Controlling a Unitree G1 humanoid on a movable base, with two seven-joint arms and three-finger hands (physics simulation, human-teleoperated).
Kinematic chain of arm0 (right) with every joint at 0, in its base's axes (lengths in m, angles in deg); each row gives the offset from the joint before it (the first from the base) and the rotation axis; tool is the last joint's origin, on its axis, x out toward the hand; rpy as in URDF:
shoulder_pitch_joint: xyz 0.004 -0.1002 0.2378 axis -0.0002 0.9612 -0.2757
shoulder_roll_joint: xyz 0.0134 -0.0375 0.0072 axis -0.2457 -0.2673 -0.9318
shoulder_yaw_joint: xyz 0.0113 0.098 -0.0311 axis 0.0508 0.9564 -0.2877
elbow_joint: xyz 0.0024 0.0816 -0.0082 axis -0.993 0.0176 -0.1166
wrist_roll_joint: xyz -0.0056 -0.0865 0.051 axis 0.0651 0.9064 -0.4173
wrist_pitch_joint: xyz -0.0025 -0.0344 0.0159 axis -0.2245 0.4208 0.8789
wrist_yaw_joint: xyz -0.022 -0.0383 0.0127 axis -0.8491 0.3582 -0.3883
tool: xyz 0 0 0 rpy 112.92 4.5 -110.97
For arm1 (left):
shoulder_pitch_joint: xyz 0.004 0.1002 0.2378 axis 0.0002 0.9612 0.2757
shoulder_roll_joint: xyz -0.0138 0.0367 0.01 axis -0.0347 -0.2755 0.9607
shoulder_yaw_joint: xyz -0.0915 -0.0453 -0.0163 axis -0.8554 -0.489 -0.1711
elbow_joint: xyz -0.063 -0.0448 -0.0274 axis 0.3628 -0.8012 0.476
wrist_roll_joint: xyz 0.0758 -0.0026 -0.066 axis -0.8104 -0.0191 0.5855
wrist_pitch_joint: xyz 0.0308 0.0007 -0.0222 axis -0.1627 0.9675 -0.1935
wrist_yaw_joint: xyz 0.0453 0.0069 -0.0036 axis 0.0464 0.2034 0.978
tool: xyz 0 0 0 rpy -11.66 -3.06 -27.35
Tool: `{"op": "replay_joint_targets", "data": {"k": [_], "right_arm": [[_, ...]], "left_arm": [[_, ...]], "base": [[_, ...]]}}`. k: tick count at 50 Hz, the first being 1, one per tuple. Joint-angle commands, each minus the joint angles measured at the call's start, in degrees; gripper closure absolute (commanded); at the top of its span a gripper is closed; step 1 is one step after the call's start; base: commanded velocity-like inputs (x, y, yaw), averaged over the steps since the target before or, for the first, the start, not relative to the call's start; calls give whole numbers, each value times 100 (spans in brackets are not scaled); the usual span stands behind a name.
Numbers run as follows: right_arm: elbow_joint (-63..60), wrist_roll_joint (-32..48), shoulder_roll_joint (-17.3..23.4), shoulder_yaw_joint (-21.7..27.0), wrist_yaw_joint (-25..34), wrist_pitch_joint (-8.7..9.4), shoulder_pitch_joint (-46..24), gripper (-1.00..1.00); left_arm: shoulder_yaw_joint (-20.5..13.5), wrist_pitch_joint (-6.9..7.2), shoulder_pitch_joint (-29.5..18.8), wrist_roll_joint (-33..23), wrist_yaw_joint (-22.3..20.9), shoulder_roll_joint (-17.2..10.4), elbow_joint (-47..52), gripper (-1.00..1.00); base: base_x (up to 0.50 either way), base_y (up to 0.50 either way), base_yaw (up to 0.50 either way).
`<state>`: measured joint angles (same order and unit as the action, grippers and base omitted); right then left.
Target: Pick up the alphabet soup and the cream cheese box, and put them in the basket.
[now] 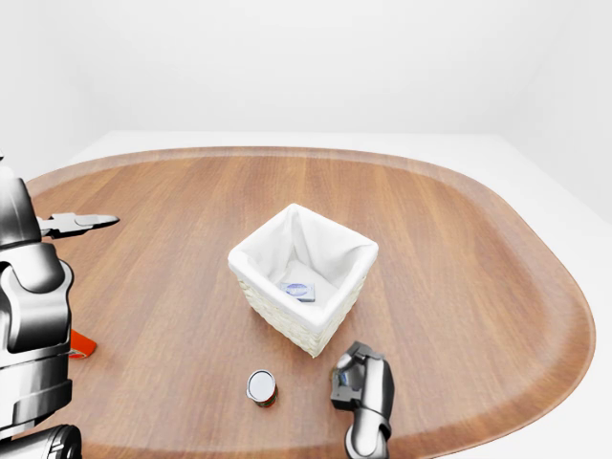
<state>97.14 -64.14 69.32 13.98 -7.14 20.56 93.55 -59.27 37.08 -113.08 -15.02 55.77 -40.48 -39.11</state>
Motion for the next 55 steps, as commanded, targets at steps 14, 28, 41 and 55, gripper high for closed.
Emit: {"op": "replay_joint_targets", "data": {"k": [14, 28, 41, 55], "right_arm": [[-2872, -437, 300, -299, 47, 0, 903, 100], [-4390, -591, 312, -52, 334, 0, 1406, 100], [-5382, -446, 180, 46, 617, 684, 1295, 100], [-6632, 404, 87, -259, 1119, 1000, -351, 100]], "left_arm": [[8, 0, -14, -12, -22, -4, -21, -100], [2, 0, -48, -7, -47, -11, -28, -100], [-4, 0, -17, 7, -29, -7, 14, -100], [12, 0, -30, 26, 21, -6, -81, -100]], "base": [[0, 0, 0], [0, 0, 0], [0, 0, 0], [0, 0, 0]]}}
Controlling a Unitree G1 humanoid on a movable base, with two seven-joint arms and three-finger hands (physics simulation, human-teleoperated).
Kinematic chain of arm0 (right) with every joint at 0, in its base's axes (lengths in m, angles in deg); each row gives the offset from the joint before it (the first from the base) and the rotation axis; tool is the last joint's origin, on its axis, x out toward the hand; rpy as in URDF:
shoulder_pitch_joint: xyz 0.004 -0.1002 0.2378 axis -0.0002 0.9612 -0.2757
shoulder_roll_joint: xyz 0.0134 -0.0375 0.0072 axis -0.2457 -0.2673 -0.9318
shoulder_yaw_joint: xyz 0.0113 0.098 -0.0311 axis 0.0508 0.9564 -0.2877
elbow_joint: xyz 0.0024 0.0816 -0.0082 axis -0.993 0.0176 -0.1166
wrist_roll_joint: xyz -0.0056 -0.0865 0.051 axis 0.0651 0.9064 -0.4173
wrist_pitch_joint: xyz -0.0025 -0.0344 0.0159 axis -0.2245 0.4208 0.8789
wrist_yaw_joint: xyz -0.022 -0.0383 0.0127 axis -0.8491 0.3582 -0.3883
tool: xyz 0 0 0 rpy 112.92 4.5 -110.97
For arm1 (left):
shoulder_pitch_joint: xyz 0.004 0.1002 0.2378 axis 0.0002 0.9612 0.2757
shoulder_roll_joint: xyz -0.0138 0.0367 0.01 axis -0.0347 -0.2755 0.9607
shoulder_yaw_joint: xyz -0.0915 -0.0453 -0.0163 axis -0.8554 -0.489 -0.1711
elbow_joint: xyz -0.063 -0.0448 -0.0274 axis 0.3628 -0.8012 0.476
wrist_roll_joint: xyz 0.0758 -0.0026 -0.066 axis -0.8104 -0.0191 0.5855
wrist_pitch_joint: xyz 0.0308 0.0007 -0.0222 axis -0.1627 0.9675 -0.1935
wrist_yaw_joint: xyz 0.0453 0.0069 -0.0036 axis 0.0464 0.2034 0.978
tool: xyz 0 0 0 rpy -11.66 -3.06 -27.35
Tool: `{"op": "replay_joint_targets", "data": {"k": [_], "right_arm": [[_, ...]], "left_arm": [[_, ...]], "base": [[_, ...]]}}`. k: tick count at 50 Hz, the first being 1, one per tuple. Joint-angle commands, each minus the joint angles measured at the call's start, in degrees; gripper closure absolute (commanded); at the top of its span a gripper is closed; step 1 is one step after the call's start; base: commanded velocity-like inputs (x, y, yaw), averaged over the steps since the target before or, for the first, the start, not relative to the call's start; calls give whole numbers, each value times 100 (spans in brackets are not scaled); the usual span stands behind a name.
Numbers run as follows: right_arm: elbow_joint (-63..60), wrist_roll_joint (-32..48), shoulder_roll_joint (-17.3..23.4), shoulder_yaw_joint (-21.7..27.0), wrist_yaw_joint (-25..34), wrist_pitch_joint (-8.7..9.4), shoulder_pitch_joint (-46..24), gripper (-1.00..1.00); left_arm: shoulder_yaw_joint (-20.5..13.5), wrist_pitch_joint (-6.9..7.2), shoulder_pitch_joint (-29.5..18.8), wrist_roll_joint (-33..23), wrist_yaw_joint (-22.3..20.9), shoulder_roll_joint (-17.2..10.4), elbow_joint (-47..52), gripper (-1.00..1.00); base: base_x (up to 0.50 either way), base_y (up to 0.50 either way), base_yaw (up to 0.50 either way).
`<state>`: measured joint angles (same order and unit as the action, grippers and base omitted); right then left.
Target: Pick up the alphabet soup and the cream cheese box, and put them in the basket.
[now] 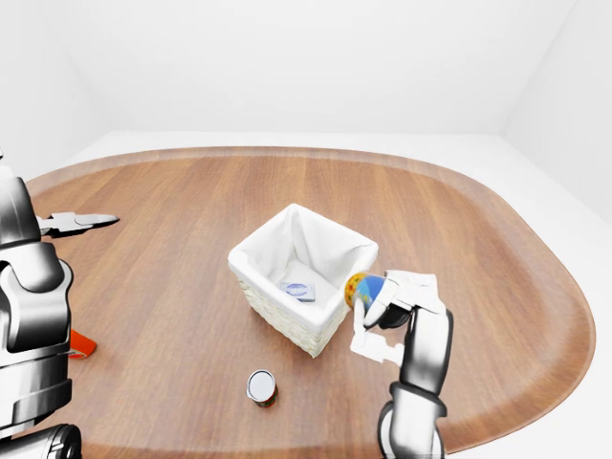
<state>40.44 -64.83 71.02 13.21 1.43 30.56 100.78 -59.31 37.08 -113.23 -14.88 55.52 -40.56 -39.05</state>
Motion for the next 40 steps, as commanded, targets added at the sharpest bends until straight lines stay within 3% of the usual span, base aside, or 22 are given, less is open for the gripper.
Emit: {"op": "replay_joint_targets", "data": {"k": [1, 14, 23, 40], "right_arm": [[-1009, 534, -93, -209, 296, 0, -1186, 100], [-846, 1338, -316, -383, 940, 0, -2880, 100], [-314, 1750, -383, -408, 1275, 0, -3503, 100], [1826, 2240, -457, -83, 1621, 0, -4585, 100]], "left_arm": [[13, 0, -13, 15, 46, 2, -80, -100], [8, 0, -9, 11, 21, 1, -33, -100], [11, 0, -13, 10, 20, 0, -52, -100], [-4, 0, -6, 24, -23, -2, 8, -100]], "base": [[0, 0, 0], [0, 0, 0], [0, 0, 0], [0, 0, 0]]}}
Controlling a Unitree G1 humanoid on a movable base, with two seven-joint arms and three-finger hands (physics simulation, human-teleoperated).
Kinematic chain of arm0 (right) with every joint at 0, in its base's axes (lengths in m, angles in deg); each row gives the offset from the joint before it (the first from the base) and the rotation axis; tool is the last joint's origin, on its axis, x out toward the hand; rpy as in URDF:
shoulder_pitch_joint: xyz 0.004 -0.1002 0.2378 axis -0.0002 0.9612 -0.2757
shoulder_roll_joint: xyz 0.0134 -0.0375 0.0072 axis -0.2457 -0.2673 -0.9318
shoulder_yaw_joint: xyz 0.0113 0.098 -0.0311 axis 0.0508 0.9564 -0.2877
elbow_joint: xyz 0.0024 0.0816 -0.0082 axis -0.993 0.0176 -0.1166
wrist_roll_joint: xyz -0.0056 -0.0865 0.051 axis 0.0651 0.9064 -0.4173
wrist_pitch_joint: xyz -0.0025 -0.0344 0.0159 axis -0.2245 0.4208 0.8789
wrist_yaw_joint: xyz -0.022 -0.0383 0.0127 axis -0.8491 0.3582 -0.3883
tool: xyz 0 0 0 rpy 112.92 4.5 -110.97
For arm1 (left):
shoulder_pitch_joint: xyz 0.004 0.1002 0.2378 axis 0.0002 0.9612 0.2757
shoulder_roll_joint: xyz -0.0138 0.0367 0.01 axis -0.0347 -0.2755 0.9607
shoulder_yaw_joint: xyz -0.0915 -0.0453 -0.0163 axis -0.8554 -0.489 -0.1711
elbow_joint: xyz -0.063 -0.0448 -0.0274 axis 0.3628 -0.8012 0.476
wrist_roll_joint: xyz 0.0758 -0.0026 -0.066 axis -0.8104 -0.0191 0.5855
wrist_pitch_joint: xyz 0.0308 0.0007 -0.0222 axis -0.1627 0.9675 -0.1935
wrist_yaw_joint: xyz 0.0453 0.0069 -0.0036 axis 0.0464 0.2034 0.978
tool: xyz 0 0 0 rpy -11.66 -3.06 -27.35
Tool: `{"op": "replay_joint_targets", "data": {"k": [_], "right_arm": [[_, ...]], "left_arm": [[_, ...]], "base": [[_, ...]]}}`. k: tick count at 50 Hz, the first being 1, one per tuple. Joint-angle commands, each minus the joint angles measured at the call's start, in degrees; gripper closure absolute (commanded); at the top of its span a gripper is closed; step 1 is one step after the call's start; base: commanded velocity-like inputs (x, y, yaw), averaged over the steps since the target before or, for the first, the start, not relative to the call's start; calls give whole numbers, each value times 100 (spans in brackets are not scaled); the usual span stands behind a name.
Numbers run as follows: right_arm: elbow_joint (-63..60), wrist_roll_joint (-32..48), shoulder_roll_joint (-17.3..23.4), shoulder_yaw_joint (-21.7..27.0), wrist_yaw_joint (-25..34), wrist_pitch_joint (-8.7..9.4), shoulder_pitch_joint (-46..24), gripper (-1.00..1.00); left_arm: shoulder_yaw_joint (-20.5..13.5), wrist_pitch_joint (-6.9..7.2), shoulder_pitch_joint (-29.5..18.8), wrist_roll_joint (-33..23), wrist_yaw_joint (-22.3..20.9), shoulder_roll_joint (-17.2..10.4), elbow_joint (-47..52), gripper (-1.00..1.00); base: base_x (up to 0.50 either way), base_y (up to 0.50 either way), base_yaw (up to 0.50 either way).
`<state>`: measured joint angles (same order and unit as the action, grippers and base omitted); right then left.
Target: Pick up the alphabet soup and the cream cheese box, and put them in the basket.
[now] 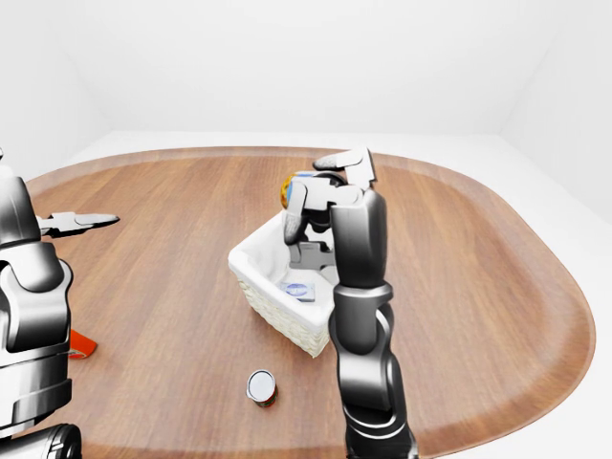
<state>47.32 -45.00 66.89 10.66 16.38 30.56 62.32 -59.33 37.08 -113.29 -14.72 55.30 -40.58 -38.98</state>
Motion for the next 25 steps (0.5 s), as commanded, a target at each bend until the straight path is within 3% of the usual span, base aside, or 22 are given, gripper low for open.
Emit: {"op": "replay_joint_targets", "data": {"k": [1, 2, 11, 25], "right_arm": [[1276, 188, -73, 246, 112, 0, -772, 100], [1558, -28, -97, 434, -30, 0, -876, 100], [2394, -191, 25, 482, -144, 0, -1529, 100], [3704, 349, 23, 344, 15, 0, -2354, 100]], "left_arm": [[1, 0, -3, 8, 11, 1, -20, -100], [9, 0, 1, 3, 26, -1, -37, -100], [-7, 0, 5, 11, 8, 9, 21, -100], [-22, 0, 8, 88, 60, -2, 2, -100]], "base": [[0, 0, 0], [0, 0, 0], [0, 0, 0], [0, 0, 0]]}}
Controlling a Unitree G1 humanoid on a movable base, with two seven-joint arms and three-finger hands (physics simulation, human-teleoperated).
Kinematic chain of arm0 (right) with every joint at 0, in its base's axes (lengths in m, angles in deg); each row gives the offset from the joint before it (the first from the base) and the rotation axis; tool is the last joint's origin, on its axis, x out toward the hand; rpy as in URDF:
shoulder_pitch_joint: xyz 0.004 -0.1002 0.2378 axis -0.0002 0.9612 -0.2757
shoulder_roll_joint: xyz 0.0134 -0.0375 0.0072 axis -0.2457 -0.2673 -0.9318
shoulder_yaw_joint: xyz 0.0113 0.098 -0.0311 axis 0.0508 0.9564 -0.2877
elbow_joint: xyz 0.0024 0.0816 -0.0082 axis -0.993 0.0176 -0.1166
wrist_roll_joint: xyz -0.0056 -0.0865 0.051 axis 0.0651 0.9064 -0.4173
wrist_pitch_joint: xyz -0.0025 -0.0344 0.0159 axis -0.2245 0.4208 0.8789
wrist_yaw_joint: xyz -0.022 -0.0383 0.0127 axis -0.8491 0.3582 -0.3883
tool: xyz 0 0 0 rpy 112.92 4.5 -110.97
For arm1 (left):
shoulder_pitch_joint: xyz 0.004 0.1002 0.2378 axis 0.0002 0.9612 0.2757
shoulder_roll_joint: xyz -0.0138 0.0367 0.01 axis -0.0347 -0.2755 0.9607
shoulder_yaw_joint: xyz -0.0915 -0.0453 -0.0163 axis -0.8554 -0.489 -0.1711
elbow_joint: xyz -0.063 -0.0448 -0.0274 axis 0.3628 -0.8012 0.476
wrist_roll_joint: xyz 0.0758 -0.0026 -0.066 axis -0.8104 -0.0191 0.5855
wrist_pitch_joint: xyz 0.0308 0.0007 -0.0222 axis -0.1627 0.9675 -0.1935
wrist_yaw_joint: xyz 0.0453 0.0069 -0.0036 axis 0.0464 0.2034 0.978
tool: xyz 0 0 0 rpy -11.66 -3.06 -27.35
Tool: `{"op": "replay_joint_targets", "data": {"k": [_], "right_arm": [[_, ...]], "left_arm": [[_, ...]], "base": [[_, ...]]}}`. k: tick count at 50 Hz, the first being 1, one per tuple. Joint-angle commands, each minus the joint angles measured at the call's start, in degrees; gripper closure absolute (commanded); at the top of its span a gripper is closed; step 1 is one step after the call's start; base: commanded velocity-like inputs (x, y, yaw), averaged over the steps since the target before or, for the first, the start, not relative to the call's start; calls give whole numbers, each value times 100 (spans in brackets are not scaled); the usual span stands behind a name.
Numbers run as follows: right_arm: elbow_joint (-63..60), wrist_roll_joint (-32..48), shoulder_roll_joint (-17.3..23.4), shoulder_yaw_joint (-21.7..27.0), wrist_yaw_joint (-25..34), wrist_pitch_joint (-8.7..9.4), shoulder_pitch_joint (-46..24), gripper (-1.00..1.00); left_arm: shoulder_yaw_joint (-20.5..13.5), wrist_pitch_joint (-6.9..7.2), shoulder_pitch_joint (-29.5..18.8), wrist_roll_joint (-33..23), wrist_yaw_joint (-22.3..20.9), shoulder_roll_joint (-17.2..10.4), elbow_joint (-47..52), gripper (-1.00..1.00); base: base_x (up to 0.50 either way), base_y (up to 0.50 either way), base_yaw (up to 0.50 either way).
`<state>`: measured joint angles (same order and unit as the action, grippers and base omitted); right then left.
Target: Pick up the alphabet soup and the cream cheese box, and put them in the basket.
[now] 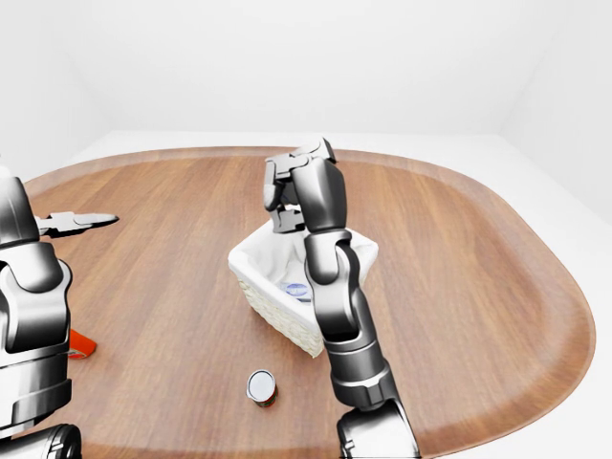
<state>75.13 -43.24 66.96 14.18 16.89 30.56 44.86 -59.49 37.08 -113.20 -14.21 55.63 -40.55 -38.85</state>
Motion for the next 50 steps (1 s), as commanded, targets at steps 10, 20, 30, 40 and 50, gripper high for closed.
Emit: {"op": "replay_joint_targets", "data": {"k": [10, 20, 30, 40, 50], "right_arm": [[1009, 793, 125, -109, 553, 0, -476, 100], [1023, 2017, 163, -180, 1726, 0, -576, 100], [1406, 2617, 228, -34, 2214, 0, -669, 100], [1310, 2644, 362, 140, 2294, 0, -338, 100], [1764, 2634, 389, 132, 2164, 0, -283, 100]], "left_arm": [[-2, 0, -7, 33, 32, -9, -17, -100], [-3, 0, -8, 28, 14, -11, 5, -100], [-8, 0, -7, 26, -27, -12, 44, -100], [-2, 0, -12, 23, -9, -11, 9, -100], [-25, 0, -5, 35, -37, -19, 66, -100]], "base": [[0, 0, 0], [0, 0, 0], [0, 0, 0], [0, 0, 0], [0, 0, 0]]}}
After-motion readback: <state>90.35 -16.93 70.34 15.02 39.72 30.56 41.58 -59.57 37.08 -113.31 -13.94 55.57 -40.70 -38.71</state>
